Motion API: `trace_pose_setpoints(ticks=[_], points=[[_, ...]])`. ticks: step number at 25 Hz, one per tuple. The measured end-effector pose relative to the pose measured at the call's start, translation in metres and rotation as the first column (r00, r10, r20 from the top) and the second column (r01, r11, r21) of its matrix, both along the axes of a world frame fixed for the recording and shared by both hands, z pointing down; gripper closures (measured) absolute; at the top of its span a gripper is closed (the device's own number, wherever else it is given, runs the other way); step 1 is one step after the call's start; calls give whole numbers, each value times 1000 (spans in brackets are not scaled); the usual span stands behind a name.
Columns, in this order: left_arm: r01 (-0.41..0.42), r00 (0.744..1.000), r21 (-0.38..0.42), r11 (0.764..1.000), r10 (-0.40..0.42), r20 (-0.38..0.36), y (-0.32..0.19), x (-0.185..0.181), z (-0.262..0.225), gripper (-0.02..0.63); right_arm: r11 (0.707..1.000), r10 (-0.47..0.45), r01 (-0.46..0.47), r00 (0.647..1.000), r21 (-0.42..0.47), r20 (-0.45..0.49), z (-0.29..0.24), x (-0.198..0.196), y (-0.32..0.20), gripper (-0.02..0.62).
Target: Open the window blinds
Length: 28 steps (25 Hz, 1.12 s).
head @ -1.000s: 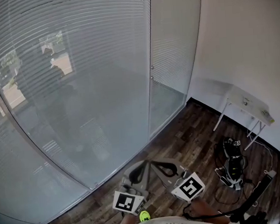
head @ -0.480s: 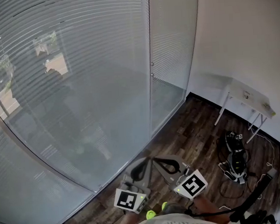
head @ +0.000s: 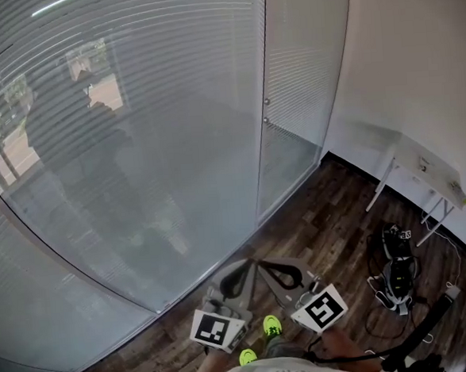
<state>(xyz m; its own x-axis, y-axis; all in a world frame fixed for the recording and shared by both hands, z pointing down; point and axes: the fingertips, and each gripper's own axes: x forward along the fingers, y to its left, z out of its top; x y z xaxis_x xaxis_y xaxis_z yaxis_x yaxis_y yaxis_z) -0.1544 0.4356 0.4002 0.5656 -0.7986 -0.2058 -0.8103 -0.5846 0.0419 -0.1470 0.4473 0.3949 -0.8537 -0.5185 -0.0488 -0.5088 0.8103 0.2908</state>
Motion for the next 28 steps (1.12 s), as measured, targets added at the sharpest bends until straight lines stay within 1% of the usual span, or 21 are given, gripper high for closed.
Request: trace_pose_setpoints(ticks=[1, 3, 7, 11, 14, 18, 21, 25, 26, 28], points=[[7, 1000, -2, 1000, -7, 3, -8, 3, 0, 617, 1000, -3, 3, 1000, -6, 1, 0, 4, -9, 588], [17, 1000, -7, 1000, -17, -15, -28, 10, -4, 617, 1000, -9, 9, 1000, -17, 2, -1, 10, -29, 588], [20, 1000, -21, 1000, -20, 3, -65, 26, -8, 617, 1000, -9, 10, 1000, -29, 7, -8, 27, -67, 588], [30, 1000, -7, 1000, -30, 10, -104, 43, -16, 617, 1000, -16, 17, 1000, -23, 7, -14, 44, -106, 588], [45, 999, -4, 999, -45, 14, -143, 55, -26, 617, 999, -30, 30, 1000, -22, -5, -23, 56, -145, 588], [70, 998, 14, 997, -70, -5, -188, 73, -39, 617, 999, -49, 49, 999, -19, -7, -32, 74, -190, 588], [89, 996, 17, 996, -89, -27, -204, 87, -39, 617, 998, -66, 66, 998, -12, 8, -30, 87, -207, 588], [95, 994, 17, 995, -96, 49, -217, 94, -24, 617, 996, -84, 84, 996, -14, 21, -24, 96, -219, 588], [99, 994, 17, 995, -100, 50, -221, 98, -24, 617, 996, -86, 86, 996, -16, 20, -23, 99, -223, 588], [109, 994, 8, 994, -109, 27, -230, 105, -25, 617, 996, -85, 85, 996, -20, 13, -21, 107, -232, 588]])
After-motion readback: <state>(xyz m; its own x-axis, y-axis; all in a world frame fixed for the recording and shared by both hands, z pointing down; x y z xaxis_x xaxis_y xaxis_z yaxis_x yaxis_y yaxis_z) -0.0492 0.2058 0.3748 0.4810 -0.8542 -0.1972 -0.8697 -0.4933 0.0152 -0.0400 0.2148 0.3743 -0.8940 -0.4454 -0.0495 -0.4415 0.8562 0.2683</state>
